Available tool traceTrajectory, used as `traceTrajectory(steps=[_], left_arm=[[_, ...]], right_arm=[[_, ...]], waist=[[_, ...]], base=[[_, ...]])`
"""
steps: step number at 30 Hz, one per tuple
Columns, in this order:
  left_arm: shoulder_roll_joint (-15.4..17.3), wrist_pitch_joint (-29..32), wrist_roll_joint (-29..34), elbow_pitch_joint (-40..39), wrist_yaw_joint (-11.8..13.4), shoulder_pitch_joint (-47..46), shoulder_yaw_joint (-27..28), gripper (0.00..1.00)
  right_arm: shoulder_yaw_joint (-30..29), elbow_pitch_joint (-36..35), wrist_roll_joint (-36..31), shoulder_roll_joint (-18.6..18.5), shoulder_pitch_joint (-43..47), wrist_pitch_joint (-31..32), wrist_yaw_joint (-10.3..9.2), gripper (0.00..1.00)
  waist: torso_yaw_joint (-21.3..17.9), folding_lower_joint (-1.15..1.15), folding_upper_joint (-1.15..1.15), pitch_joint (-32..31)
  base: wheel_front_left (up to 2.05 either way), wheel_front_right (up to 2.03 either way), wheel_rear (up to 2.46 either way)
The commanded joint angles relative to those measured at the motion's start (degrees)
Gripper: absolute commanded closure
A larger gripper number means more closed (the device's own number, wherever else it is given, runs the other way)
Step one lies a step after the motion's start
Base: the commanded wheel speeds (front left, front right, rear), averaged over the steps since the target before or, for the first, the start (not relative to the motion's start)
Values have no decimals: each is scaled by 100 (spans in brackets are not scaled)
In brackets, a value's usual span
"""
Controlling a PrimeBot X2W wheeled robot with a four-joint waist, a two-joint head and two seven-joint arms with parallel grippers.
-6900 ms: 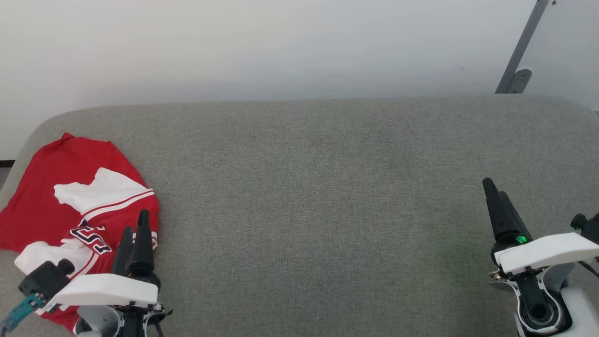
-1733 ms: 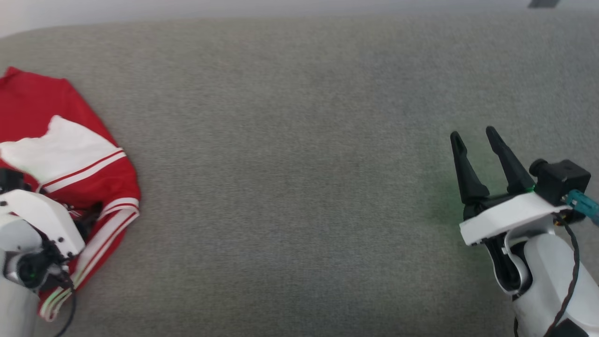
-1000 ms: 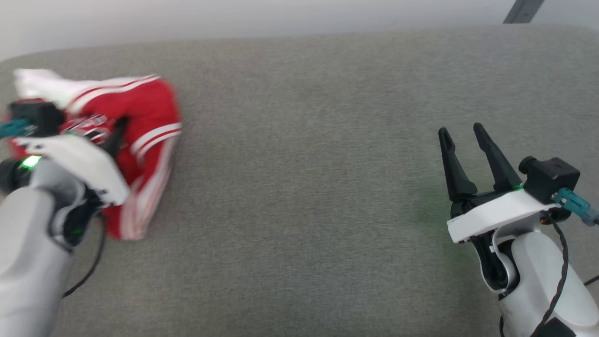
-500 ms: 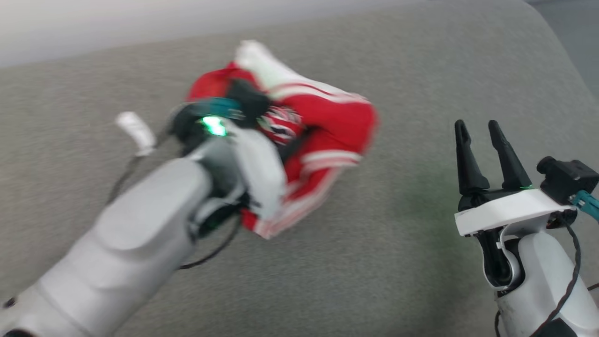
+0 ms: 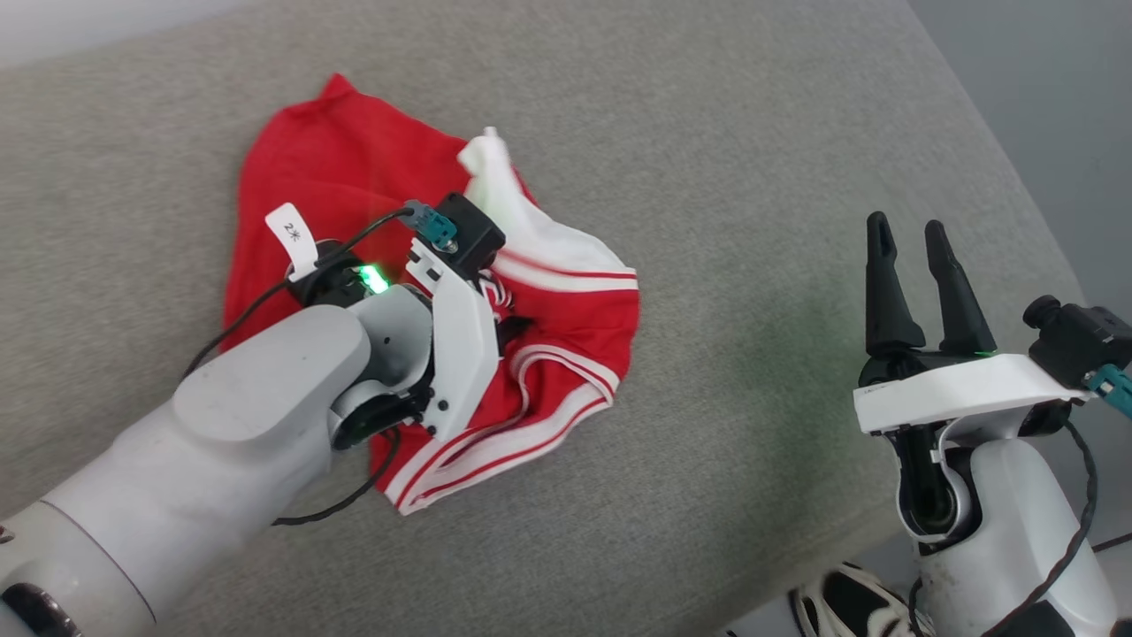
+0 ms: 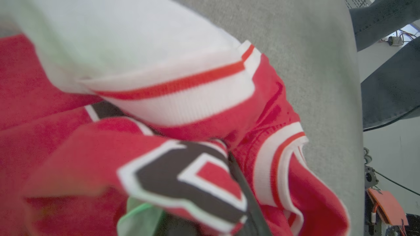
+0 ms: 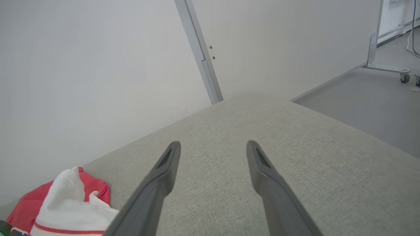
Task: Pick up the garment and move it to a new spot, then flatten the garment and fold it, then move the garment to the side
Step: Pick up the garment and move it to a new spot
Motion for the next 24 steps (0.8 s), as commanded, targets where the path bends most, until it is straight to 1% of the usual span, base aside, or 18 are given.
traceTrajectory(steps=[1,5,8,9,11,12,13,14,16,19,21,24], left_arm=[[94,199,119,165,18,-15,-40,100],[183,835,461,391,32,249,-111,100],[206,991,511,491,39,306,-139,100],[202,983,510,515,42,295,-139,95],[204,984,649,508,46,279,-138,67],[205,905,716,491,46,238,-134,51],[214,862,798,481,46,187,-118,14],[215,822,952,440,46,134,-109,0],[163,597,1024,380,46,-9,-72,0],[-9,237,1043,180,41,-198,-42,0],[-126,-94,835,33,17,-286,-33,0],[-261,-637,684,-88,17,-325,-36,0]], right_arm=[[-3,0,41,50,39,-27,0,0],[18,7,81,81,20,-27,0,0],[55,10,92,94,-50,-27,0,0],[63,0,94,92,-75,-27,0,0],[76,-20,78,89,-97,-27,0,0],[83,-33,58,91,-100,-27,-1,0],[96,-41,36,92,-106,-27,-1,0],[92,-47,9,90,-101,-27,0,0],[82,-54,-27,86,-68,-27,0,0],[35,-33,-85,-31,4,-27,-1,0],[-10,-21,-105,-124,50,-27,-1,0],[-89,-14,-163,-293,155,-27,-1,0]], waist=[[-175,0,0,161],[-225,0,0,207],[-215,0,0,228],[-200,0,0,229],[-150,0,0,209],[-111,0,0,193],[-72,0,0,173],[-18,0,0,143],[132,0,0,75],[416,0,0,-69],[637,0,0,-185],[1004,0,0,-386]], base=[[0,0,0],[0,0,0],[0,0,0],[0,0,0],[0,0,0],[0,0,0],[0,0,0],[0,0,0],[0,0,0],[0,0,0],[0,0,0],[0,0,0]])
